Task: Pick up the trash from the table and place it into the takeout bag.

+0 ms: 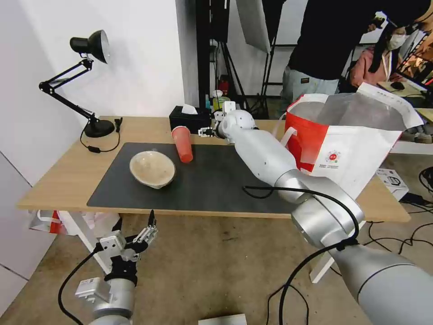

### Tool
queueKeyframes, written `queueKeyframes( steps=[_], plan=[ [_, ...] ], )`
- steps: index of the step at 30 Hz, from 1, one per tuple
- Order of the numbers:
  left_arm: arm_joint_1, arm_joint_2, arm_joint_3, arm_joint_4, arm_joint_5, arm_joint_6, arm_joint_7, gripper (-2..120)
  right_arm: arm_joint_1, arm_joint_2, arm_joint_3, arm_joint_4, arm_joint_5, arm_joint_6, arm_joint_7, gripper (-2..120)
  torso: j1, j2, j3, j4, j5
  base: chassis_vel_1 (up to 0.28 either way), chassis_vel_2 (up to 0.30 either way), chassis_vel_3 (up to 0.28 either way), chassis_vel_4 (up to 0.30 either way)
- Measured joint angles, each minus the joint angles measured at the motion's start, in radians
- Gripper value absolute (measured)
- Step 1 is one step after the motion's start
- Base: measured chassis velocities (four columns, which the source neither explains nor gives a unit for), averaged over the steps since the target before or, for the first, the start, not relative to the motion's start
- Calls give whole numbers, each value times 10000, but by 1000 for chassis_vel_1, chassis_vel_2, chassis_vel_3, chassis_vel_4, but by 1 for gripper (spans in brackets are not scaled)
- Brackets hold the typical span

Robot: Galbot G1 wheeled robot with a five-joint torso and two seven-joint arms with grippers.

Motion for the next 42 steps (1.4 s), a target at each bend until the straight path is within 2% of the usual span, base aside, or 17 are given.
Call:
queueKeyframes(
  steps=[20,24,27,32,42],
  plan=[
    [18,-17,-6,20,8,3,1,100,225,-2,-676,1370,733,-435,169,100,0,0,0,0,-1,0,0,0,0],
    [11,-57,53,69,13,-2,-3,100,118,-2,-808,1999,680,-445,190,100,0,1,-1,0,-1,0,0,0,0],
    [26,-74,100,98,16,-7,-3,100,-453,-3,-802,3227,569,-458,689,100,0,1,0,0,-1,0,0,0,0],
    [129,34,34,106,18,28,-4,100,-1214,-5,-801,4397,104,-465,1317,100,-1,1,0,3,-1,0,0,0,0],
    [233,662,-429,502,-305,50,-66,100,-1399,1,-442,4375,-457,-467,1711,100,-1,1,-1,2,-1,0,0,0,0]
  ],
)
